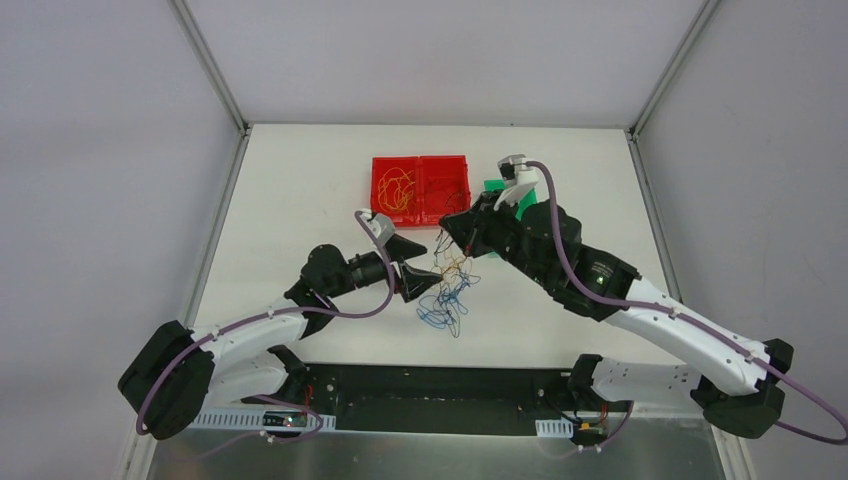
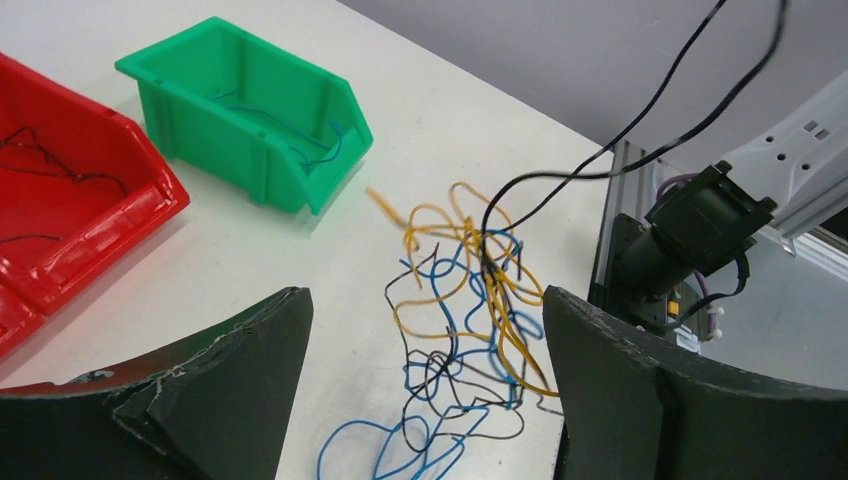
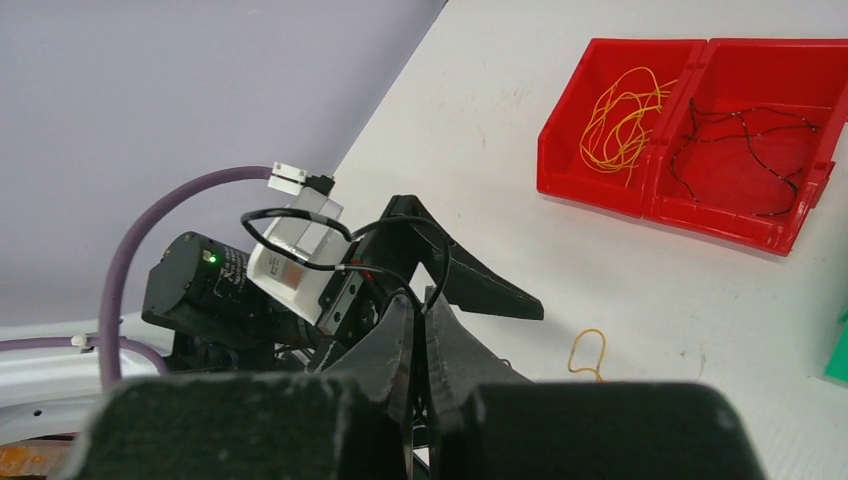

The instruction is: Untangle the cables

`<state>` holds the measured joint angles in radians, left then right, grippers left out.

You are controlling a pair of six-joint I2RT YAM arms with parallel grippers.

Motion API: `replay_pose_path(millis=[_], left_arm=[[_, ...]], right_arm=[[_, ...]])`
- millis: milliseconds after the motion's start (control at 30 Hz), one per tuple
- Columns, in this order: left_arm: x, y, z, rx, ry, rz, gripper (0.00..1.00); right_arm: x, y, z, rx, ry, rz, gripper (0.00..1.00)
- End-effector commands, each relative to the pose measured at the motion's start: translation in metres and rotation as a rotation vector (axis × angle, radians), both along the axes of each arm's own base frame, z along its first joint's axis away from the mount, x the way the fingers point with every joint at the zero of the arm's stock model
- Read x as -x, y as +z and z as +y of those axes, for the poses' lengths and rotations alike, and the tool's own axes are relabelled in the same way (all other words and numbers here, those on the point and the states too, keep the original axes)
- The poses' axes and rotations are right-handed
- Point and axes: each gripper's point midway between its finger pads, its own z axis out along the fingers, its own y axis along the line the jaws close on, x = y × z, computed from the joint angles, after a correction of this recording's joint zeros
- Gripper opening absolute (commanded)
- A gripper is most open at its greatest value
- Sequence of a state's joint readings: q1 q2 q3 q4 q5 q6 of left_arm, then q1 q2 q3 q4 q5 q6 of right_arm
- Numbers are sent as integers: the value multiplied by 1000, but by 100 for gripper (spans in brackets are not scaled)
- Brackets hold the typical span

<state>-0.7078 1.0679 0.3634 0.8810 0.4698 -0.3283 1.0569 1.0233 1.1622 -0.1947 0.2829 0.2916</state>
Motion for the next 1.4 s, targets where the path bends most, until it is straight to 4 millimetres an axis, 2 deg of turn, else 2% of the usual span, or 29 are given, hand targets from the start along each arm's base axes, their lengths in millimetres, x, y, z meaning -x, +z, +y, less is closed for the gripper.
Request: replay_pose_path(millis=[0, 167, 367, 467, 567, 667, 767, 833, 867, 1000, 1100, 1167, 1267, 1367], left_arm=[[10, 43, -9, 90, -80, -108, 87], [25, 49, -6, 99, -125, -141, 87], [11, 30, -17, 22, -113, -67, 84], [9, 25, -22, 9, -119, -53, 79], [5, 17, -23, -20, -105, -24, 65], [2, 12, -27, -43, -115, 2, 62], [1, 8, -31, -63, -133, 18, 32], [1, 9, -31, -67, -135, 15, 6], [1, 10, -31, -66, -131, 13, 0], [-10, 7, -24, -86, -48, 22, 0], [-32, -8, -13, -174, 87, 87, 0], [-52, -33, 7, -298, 238, 172, 0], [-77, -58, 38, -387, 426, 281, 0], [-88, -74, 54, -369, 492, 402, 0]], right_arm=[[-4, 25, 3, -65, -13, -27, 0], [-6, 29, 2, -70, -23, -34, 0], [-4, 39, 1, -92, -20, -38, 0], [-3, 48, -3, -112, -25, -45, 0], [-1, 55, -6, -127, -27, -47, 0], [0, 62, -10, -140, -33, -53, 0], [0, 68, -16, -156, -47, -63, 0], [1, 70, -20, -164, -55, -67, 0], [1, 71, -21, -166, -60, -69, 0], [-1, 73, -33, -168, -99, -83, 0], [-3, 78, -52, -152, -163, -94, 0], [-6, 84, -73, -131, -235, -108, 0], [-7, 100, -120, -135, -379, -161, 0], [0, 114, -172, -181, -506, -218, 0]])
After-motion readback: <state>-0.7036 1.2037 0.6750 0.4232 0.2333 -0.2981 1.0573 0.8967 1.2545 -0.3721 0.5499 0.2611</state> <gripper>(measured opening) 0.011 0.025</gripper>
